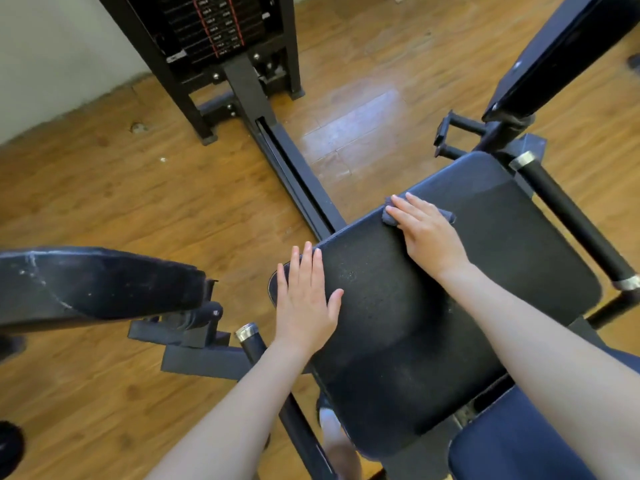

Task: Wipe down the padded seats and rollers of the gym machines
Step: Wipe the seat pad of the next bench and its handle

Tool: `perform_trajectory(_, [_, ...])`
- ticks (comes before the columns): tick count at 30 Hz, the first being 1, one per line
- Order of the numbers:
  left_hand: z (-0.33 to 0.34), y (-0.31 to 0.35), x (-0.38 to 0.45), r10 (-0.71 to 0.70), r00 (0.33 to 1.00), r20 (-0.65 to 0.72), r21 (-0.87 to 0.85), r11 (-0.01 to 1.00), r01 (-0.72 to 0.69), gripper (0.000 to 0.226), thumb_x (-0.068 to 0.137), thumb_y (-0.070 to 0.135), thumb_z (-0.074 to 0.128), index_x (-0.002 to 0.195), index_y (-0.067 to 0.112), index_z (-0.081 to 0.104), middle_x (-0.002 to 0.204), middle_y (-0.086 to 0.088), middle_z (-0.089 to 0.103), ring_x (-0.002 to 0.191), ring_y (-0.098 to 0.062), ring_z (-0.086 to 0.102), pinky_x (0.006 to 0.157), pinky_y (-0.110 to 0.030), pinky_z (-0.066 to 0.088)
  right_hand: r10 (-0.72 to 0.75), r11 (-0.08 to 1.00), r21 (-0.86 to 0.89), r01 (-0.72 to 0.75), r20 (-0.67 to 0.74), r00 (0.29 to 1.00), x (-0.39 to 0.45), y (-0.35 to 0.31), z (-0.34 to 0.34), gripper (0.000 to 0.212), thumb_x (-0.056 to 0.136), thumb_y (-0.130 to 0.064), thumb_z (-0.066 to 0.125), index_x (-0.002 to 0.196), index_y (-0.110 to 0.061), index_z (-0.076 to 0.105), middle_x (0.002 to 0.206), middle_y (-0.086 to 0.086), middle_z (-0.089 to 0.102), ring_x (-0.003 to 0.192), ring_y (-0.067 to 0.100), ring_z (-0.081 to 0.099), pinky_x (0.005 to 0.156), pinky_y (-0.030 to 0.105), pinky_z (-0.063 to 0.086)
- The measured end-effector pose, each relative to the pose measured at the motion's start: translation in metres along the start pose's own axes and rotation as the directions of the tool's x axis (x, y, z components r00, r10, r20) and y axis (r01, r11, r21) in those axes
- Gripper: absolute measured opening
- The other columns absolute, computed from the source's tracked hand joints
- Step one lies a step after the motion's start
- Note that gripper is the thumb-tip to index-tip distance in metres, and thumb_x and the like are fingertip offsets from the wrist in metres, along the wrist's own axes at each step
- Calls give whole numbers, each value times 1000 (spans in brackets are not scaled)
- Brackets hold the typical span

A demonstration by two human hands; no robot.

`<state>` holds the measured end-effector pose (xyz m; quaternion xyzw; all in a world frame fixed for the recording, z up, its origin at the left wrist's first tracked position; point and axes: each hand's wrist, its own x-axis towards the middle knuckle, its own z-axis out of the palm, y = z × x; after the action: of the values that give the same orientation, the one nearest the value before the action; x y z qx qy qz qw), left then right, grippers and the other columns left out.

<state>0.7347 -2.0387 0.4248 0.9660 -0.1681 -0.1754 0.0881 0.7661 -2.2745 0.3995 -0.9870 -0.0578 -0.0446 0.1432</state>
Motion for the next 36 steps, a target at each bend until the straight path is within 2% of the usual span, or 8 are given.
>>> perform_trajectory(8, [-3, 38, 52, 163, 983, 82, 69, 983, -169, 69, 98, 50, 25, 151, 18, -5, 158, 0, -12, 144, -20, -16, 110, -35, -16, 279, 960, -16, -280, -50, 959, 2, 84, -32, 36, 83, 9, 54, 118, 2, 60, 128, 20, 56, 121, 40, 50, 100, 50, 37])
perform_trajectory(14, [-2, 58, 98, 262, 961, 94, 71, 961, -269, 68, 97, 50, 27, 151, 17, 1, 159, 0, -2, 146, -18, -7, 116, -37, -6, 454, 891, 59, -450, -126, 882, 2, 105, -34, 34, 89, 3, 50, 122, 0, 58, 132, 17, 53, 126, 35, 45, 105, 44, 32])
perform_trajectory(20, [5, 55, 100, 252, 966, 62, 71, 964, -256, 73, 89, 54, 20, 152, 19, 8, 159, 2, 7, 146, -17, 2, 118, -36, 1, 668, 742, 131, -658, -225, 709, 28, 101, -30, 30, 90, 0, 46, 117, 4, 58, 126, 19, 56, 117, 38, 48, 98, 45, 34])
perform_trajectory(23, [5, 56, 101, 241, 968, 75, 93, 965, -247, 74, 88, 54, 18, 152, 19, 5, 159, 2, 5, 146, -17, -1, 119, -37, 1, 603, 795, 37, -605, -149, 784, 50, 87, -21, 32, 93, -9, 44, 123, -2, 55, 134, 12, 51, 125, 32, 42, 99, 43, 32])
perform_trajectory(26, [3, 57, 101, 239, 967, 89, 95, 964, -247, 74, 88, 54, 19, 152, 18, 3, 159, 1, 4, 146, -18, -1, 118, -35, -2, 486, 874, 53, -483, -116, 866, 57, 51, -9, 23, 86, -3, 52, 104, -3, 66, 121, 12, 62, 120, 35, 50, 96, 44, 39])
perform_trajectory(28, [3, 56, 101, 251, 963, 98, 93, 961, -260, 72, 92, 53, 22, 151, 18, 1, 159, 0, 3, 146, -18, -2, 117, -34, -4, 457, 889, 108, -445, -161, 875, 43, 22, 1, 25, 79, 0, 54, 99, -4, 68, 114, 12, 66, 114, 35, 55, 92, 43, 44])
perform_trajectory(32, [5, 53, 102, 266, 959, 100, 75, 959, -274, 72, 92, 52, 28, 151, 17, 7, 159, -1, 10, 146, -19, 5, 116, -33, -2, 456, 889, 136, -436, -192, 869, 3, -26, 10, 38, 81, -6, 44, 112, -8, 66, 121, 7, 63, 116, 29, 55, 96, 38, 42])
perform_trajectory(36, [7, 51, 102, 280, 955, 96, 89, 953, -289, 75, 88, 53, 18, 150, 12, 18, 155, -5, 23, 144, -22, 19, 116, -37, 10, 346, 938, 49, -343, -191, 919, -3, -16, 7, 41, 81, -9, 37, 109, -10, 68, 119, 7, 64, 113, 28, 58, 97, 36, 38])
